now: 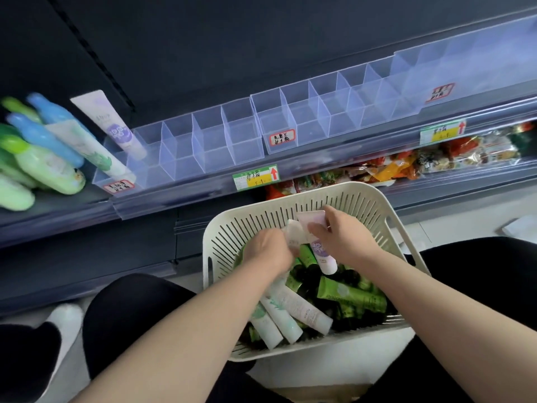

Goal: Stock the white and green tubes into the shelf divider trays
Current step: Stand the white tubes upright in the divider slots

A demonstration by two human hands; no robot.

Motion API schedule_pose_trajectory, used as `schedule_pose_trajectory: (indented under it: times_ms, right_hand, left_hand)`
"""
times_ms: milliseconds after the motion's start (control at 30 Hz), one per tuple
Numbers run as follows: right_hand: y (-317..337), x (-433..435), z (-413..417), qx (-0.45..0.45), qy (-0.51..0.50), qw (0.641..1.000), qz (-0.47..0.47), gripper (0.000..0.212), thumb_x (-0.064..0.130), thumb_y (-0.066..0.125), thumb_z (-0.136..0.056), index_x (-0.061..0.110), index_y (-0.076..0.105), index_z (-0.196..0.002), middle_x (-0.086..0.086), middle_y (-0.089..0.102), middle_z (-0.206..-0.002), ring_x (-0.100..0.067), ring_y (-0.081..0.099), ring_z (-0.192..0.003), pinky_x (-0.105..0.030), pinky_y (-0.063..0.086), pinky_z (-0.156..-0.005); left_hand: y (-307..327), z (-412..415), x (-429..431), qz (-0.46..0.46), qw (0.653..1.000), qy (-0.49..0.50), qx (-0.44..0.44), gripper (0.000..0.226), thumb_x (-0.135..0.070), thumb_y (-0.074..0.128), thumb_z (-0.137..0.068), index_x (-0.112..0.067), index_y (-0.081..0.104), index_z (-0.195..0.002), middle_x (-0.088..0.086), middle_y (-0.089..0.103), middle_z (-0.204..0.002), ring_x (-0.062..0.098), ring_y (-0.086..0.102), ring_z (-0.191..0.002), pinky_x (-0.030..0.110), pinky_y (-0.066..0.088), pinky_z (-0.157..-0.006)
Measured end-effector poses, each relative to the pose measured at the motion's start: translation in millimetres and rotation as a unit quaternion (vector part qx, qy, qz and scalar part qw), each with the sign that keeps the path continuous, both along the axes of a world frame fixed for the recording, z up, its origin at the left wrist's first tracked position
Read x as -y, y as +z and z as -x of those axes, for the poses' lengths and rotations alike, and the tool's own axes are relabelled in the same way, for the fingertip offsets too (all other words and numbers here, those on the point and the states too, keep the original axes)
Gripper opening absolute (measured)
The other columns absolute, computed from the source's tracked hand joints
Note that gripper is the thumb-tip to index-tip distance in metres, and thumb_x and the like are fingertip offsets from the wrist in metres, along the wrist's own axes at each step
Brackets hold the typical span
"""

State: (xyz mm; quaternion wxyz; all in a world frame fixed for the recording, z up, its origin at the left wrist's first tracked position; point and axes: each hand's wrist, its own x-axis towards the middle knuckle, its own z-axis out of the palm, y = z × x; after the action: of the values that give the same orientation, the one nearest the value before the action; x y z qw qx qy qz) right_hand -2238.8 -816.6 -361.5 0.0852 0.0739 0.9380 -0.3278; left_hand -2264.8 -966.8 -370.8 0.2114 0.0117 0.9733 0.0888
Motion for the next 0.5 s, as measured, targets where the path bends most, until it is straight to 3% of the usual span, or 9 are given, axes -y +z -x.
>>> schedule_pose_trajectory:
  times_ms: [100, 200, 300, 400, 500]
  right_hand:
    - [24.6, 6.4, 5.6, -0.063, 0.002, 0.998, 0.016, 0.050, 0.039, 0.047, -0.095, 0.011, 0.046, -0.137, -0.008, 0.062, -0.117, -0.025, 0.061, -0.101, -0.035, 0.049, -0.082]
    - [53.7, 18.0, 10.7, -0.113, 0.015, 0.992, 0.055, 0.040, 0.036, 0.053, -0.093, 0.007, 0.057, -0.121, -0.009, 0.064, -0.105, -0.026, 0.061, -0.094, -0.039, 0.050, -0.082]
    - [83.4, 33.4, 20.5, -0.160, 0.042, 0.983, 0.082, 0.021, 0.036, 0.056, -0.090, 0.018, 0.060, -0.100, -0.001, 0.064, -0.088, -0.023, 0.061, -0.083, -0.036, 0.049, -0.072]
    - [114.4, 52.7, 36.3, -0.198, 0.058, 0.974, 0.089, 0.019, 0.034, 0.056, -0.091, 0.025, 0.060, -0.107, 0.008, 0.063, -0.085, -0.014, 0.061, -0.079, -0.028, 0.046, -0.065]
    - [140.9, 72.4, 55.3, -0.225, 0.054, 0.967, 0.109, 0.020, 0.033, 0.055, -0.091, 0.030, 0.060, -0.110, 0.010, 0.062, -0.089, -0.011, 0.060, -0.083, -0.029, 0.047, -0.066]
  left_hand:
    - [32.8, -2.1, 17.4, -0.152, 0.986, 0.026, -0.057, 0.023, -0.044, 0.068, -0.086, -0.025, 0.055, -0.084, -0.009, 0.057, -0.072, 0.017, 0.057, -0.070, 0.026, 0.036, -0.053]
    - [66.1, -6.5, 41.8, -0.189, 0.970, 0.000, -0.153, 0.023, -0.042, 0.066, -0.086, -0.032, 0.057, -0.104, -0.011, 0.062, -0.078, 0.016, 0.059, -0.075, 0.029, 0.044, -0.058]
    - [97.7, -3.2, 65.8, -0.220, 0.948, -0.010, -0.230, 0.020, -0.040, 0.064, -0.089, -0.025, 0.061, -0.101, -0.009, 0.062, -0.084, 0.012, 0.058, -0.077, 0.027, 0.041, -0.059]
    - [134.9, 7.1, 85.2, -0.254, 0.920, 0.042, -0.294, 0.019, -0.031, 0.065, -0.089, -0.020, 0.061, -0.104, -0.008, 0.060, -0.090, 0.010, 0.055, -0.079, 0.018, 0.036, -0.057]
    - [169.7, 19.9, 109.7, -0.263, 0.885, 0.095, -0.373, 0.021, -0.022, 0.069, -0.085, -0.023, 0.057, -0.102, -0.009, 0.059, -0.086, 0.013, 0.055, -0.079, 0.023, 0.036, -0.060]
